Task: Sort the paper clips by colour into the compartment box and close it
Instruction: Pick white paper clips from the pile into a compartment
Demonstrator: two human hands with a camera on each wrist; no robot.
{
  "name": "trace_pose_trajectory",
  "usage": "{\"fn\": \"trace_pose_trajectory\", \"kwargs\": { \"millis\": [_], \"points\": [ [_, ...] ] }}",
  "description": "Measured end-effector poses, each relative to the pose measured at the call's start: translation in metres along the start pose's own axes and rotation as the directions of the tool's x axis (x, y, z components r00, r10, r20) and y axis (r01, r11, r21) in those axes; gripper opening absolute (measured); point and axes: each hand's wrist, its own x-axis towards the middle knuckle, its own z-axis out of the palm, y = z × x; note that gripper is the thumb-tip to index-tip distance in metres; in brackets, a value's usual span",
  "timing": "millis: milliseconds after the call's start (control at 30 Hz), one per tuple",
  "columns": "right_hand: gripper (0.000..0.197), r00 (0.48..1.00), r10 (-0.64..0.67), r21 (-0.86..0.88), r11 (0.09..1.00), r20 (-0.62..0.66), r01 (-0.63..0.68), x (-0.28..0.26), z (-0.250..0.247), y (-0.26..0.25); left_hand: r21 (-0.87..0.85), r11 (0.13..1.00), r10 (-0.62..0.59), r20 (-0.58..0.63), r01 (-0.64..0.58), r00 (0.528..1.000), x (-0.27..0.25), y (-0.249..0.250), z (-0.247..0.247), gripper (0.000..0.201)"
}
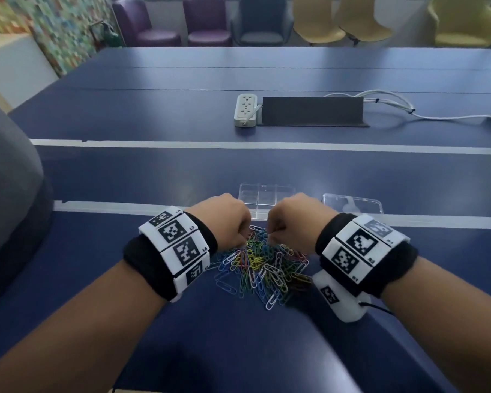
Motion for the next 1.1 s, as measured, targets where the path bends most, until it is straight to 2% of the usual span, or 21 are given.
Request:
{"fn": "trace_pose_trajectory", "kwargs": {
  "millis": [100, 233, 367, 467, 633, 800, 900, 1000, 1100],
  "points": [
    [0.020, 0.999, -0.031, 0.019, 0.999, -0.039, 0.032, -0.007, 0.001, 0.005, 0.018, 0.999, -0.048, 0.025, 0.048, 0.999, -0.004, -0.001, 0.004, 0.016],
    [0.030, 0.997, -0.067, 0.064, 0.996, -0.039, 0.069, -0.015, 0.001, 0.009, 0.020, 0.996, -0.090, 0.036, 0.089, 0.995, -0.006, 0.000, 0.009, 0.010],
    [0.028, 0.998, -0.061, 0.065, 0.996, -0.031, 0.062, -0.017, 0.001, 0.014, 0.025, 0.997, -0.070, 0.009, 0.070, 0.998, -0.009, 0.004, 0.009, 0.011],
    [0.021, 0.996, -0.094, 0.000, 0.996, -0.009, 0.094, -0.017, 0.006, 0.018, 0.000, 0.998, -0.060, 0.014, 0.060, 0.998, -0.012, 0.003, 0.009, 0.010],
    [0.029, 0.988, -0.118, -0.091, 0.988, 0.104, 0.128, -0.011, 0.015, 0.019, -0.118, 0.992, -0.044, 0.002, 0.044, 0.999, -0.014, -0.001, 0.006, 0.005],
    [0.010, 0.978, -0.198, -0.053, 0.978, 0.066, 0.202, -0.010, 0.014, 0.018, -0.258, 0.966, -0.021, 0.040, 0.031, 0.999, -0.009, -0.003, 0.007, 0.013],
    [0.003, 0.980, -0.190, 0.006, 0.982, 0.055, 0.190, -0.013, 0.010, 0.022, -0.293, 0.956, 0.000, 0.053, 0.016, 0.999, -0.010, -0.001, 0.007, 0.017],
    [0.020, 0.986, -0.147, 0.016, 0.989, 0.084, 0.146, -0.016, 0.009, 0.026, -0.199, 0.979, 0.047, 0.025, -0.041, 0.999, -0.010, 0.005, 0.006, 0.012],
    [0.022, 0.977, -0.139, 0.019, 0.990, 0.161, 0.138, -0.018, 0.010, 0.029, -0.186, 0.976, 0.123, 0.047, -0.112, 0.991, -0.010, 0.012, 0.010, 0.016]
  ]
}}
